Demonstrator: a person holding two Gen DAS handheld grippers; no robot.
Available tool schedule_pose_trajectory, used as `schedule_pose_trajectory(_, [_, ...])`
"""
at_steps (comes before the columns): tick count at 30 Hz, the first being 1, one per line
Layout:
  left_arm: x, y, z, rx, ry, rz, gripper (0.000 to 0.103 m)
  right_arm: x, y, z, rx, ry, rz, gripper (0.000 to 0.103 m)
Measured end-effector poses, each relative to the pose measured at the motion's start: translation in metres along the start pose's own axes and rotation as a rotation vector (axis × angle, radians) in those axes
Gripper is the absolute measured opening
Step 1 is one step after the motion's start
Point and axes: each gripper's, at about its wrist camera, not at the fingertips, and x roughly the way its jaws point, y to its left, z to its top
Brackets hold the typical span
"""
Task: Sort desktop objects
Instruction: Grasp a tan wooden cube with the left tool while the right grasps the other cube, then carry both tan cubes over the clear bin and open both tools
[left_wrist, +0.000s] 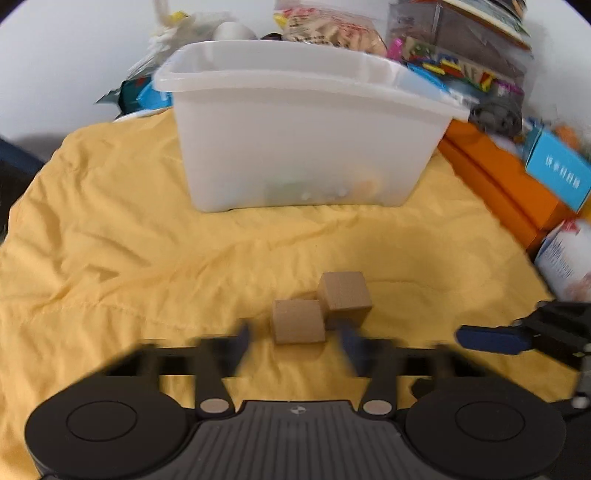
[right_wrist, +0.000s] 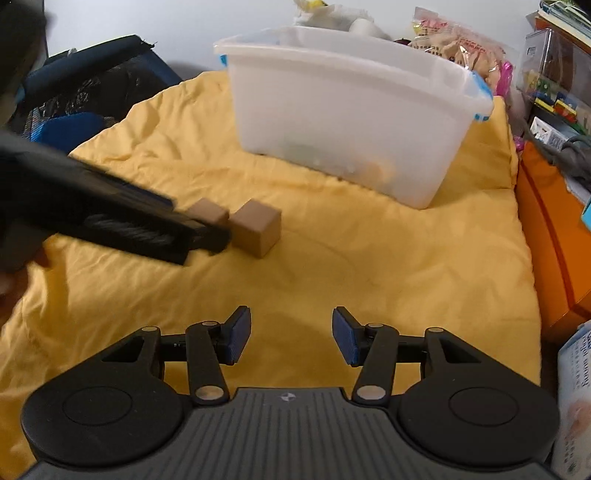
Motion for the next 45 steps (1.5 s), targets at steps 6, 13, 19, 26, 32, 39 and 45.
schedule_pose_trajectory(6, [-0.022,0.008,-0.017,0.019,0.021,0.038,0.032,0.000,0.008,-0.007,0.011,-0.014,0.017,0.053])
schedule_pose_trajectory(13, [-0.030,0.027,-0.040,-0.030,0.075,0.057,0.033,0.026,0.017,0.018,0.062,-0.080,0.043,0.053])
schedule_pose_trajectory(19, [-0.027,0.017,-0.042,0.008,0.063,0.061,0.048,0.056,0.015,0.034,0.114,-0.063,0.041,0.036])
schedule_pose_trajectory(26, [-0.028,0.014,-0.040,0.013,0.047,0.022,0.032,0.029,0.009,0.019,0.072,-0.027,0.028,0.034])
schedule_pose_trajectory(32, [-0.030,-0.001,-0.046,0.071,0.043,-0.002,0.032,0.000,0.001,-0.012,0.089,0.018,-0.014,0.035])
schedule_pose_trajectory(39, [-0.047,-0.010,-0.017,0.091,-0.026,-0.026,0.032,-0.008,-0.013,-0.014,0.140,0.022,-0.032,0.035])
schedule_pose_trajectory(45, [-0.075,-0.014,0.042,0.124,-0.175,-0.028,0.032,-0.025,-0.028,0.032,0.126,-0.074,-0.047,0.035])
